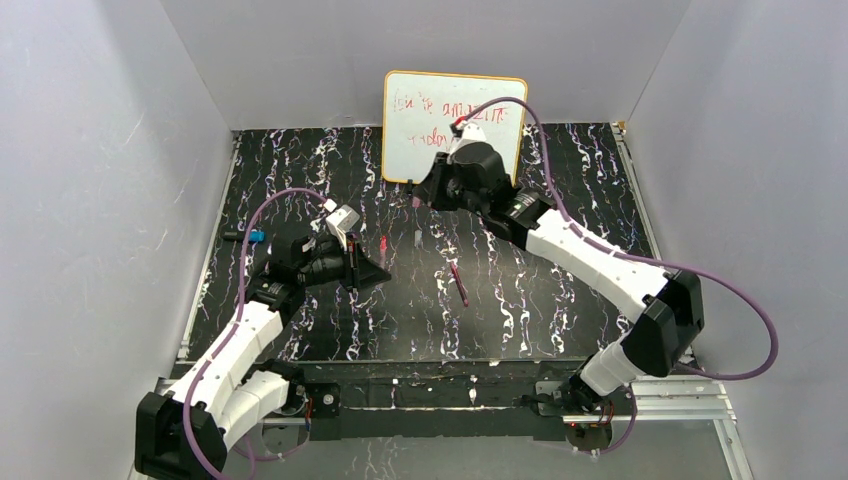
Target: Insert the pens into the pen caps
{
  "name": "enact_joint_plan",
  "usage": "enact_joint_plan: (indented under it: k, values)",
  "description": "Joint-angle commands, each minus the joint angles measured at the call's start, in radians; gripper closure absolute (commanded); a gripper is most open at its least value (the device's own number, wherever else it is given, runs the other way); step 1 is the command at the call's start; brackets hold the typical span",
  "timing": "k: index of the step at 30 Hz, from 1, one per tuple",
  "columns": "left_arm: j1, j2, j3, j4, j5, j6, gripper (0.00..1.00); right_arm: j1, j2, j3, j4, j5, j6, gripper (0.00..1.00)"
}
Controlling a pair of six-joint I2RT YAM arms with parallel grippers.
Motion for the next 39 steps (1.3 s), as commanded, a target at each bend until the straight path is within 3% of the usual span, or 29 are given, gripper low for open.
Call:
enact_joint_plan:
  k: [1,22,39]
  values:
    - [-0.005,-0.009,-0.009,0.045,0.054,-0.017,1.00,0.048,0.044,0.086,0.048,-0.028,-0.048,0.99]
    - [-0.005,-0.004,-0.014,0.073,0.042,-0.033,1.00,0.143,0.069,0.089,0.085,-0.117,-0.048,0.99]
    - [-0.005,-0.002,-0.006,0.049,0.019,-0.023,1.00,0.163,0.002,0.016,0.083,-0.094,-0.060,0.99]
